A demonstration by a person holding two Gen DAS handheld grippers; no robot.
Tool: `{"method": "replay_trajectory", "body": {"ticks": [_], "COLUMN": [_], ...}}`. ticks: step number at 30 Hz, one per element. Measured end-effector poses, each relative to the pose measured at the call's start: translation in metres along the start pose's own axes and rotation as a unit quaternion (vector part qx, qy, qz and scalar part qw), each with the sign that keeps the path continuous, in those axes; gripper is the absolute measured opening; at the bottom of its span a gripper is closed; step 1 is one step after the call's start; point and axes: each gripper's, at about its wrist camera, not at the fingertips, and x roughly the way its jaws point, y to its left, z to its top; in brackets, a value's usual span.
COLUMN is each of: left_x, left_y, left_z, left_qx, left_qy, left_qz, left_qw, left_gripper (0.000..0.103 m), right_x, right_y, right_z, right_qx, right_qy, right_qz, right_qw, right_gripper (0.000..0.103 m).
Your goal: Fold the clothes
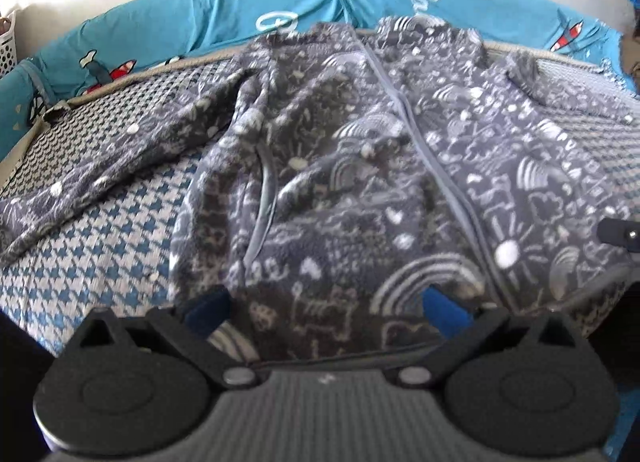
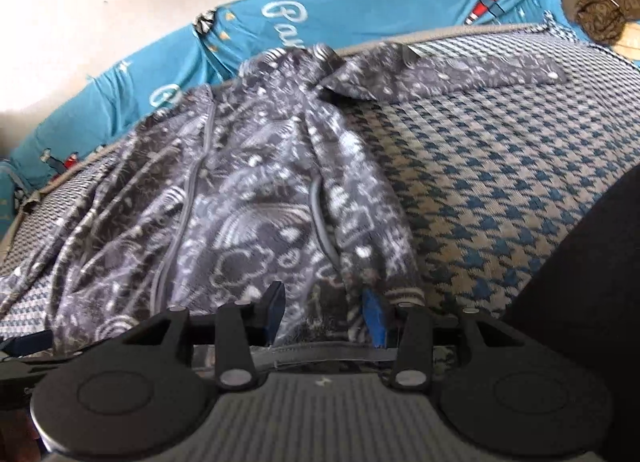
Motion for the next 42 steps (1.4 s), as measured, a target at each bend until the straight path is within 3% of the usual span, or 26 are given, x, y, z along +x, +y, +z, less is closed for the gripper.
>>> {"method": "replay_trajectory", "body": {"ticks": [10, 17, 22, 26, 33, 42], "left_x": [0.011, 0.033, 0.052, 0.071, 0.103, 0.137], "left_y": [0.003, 0.010, 0.014, 0.013, 0.009, 0.013], "left_z": [0.045, 0.076, 0.098, 0.111, 0.134, 0.159], "left_qx": [-0.016, -0.005, 0.000, 0.003, 0.033, 0.024], "left_qy": [-0.006, 0.009, 0.021, 0.022, 0.018, 0.006], "left_qz": [-0.037, -0.045, -0.055, -0.058, -0.066, -0.079], "left_qw": [0.9992, 0.9989, 0.9983, 0.9981, 0.9971, 0.9966], "left_gripper": [0.103, 0.103, 0.103, 0.103, 0.103, 0.103], "right_x": [0.017, 0.017, 0.013, 0.039, 0.092, 0.145], "right_y": [0.008, 0.005, -0.001, 0.006, 0.018, 0.023], "right_z": [0.025, 0.060, 0.088, 0.105, 0.133, 0.162], "right_qx": [-0.026, -0.069, -0.086, -0.112, -0.102, -0.086], "right_qy": [0.020, 0.035, 0.016, -0.006, 0.031, 0.029], "right_qz": [0.059, 0.047, 0.080, 0.086, 0.126, 0.123], "right_qw": [0.998, 0.996, 0.993, 0.990, 0.986, 0.988], "right_gripper": [0.042, 0.042, 0.042, 0.042, 0.042, 0.042]}}
